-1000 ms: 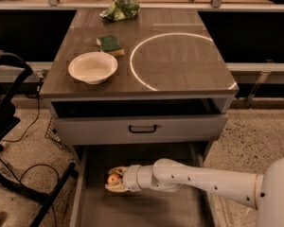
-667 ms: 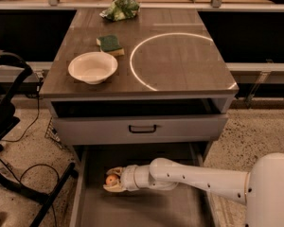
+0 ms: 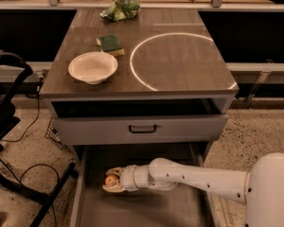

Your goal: Place orange into middle drawer

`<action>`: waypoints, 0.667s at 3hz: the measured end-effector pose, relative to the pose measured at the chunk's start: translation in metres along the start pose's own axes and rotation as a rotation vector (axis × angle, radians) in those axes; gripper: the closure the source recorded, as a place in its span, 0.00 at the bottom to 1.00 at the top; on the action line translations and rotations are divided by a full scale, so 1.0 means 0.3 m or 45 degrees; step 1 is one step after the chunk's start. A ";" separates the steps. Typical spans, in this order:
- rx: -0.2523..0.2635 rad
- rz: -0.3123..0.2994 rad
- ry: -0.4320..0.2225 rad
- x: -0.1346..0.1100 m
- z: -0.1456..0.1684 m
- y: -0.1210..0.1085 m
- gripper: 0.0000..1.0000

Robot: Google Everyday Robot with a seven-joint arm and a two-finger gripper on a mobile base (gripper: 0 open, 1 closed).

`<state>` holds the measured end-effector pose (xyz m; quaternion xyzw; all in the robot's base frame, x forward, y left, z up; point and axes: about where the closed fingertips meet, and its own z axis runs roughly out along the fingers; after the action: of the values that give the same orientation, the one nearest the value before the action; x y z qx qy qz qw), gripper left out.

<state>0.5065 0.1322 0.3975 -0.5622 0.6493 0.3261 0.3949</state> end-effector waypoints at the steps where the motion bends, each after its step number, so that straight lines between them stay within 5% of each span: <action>1: -0.003 0.000 -0.001 -0.001 0.003 0.003 0.28; 2: -0.007 0.000 -0.002 -0.003 0.008 0.007 0.05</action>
Offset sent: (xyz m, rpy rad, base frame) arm -0.0007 0.0012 -0.0002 0.0009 0.0009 0.0020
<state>0.5047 0.1350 0.3971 -0.5630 0.6481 0.3283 0.3940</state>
